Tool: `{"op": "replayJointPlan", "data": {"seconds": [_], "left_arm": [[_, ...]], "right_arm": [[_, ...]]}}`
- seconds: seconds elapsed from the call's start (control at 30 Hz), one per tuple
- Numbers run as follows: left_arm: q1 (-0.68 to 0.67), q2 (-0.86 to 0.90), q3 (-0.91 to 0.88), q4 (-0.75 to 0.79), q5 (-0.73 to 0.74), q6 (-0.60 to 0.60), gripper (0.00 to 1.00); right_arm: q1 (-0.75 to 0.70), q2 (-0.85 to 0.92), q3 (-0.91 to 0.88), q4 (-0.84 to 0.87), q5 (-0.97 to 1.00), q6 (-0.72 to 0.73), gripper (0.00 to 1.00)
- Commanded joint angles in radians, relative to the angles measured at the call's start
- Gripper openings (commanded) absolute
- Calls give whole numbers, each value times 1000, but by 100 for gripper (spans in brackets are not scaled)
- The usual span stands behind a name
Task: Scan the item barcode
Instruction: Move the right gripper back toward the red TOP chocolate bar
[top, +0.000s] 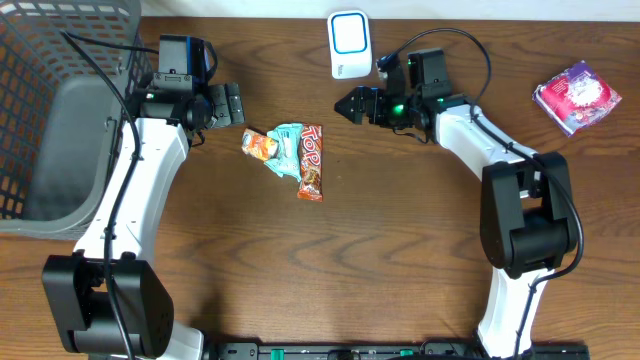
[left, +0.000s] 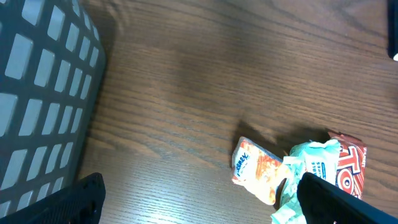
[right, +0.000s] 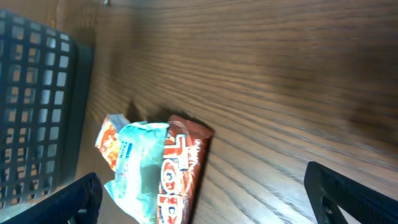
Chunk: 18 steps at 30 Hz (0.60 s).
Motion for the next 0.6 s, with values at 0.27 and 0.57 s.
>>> {"op": "replayJointPlan", "data": {"seconds": [0.27, 0.57], "left_arm": [[5, 8, -3, -2, -10, 10, 98], [5, 8, -3, -2, -9, 10, 98]], "right_arm": [[54, -25, 12, 27, -28, -50, 99], [81, -25, 12, 35, -28, -49, 99]]}}
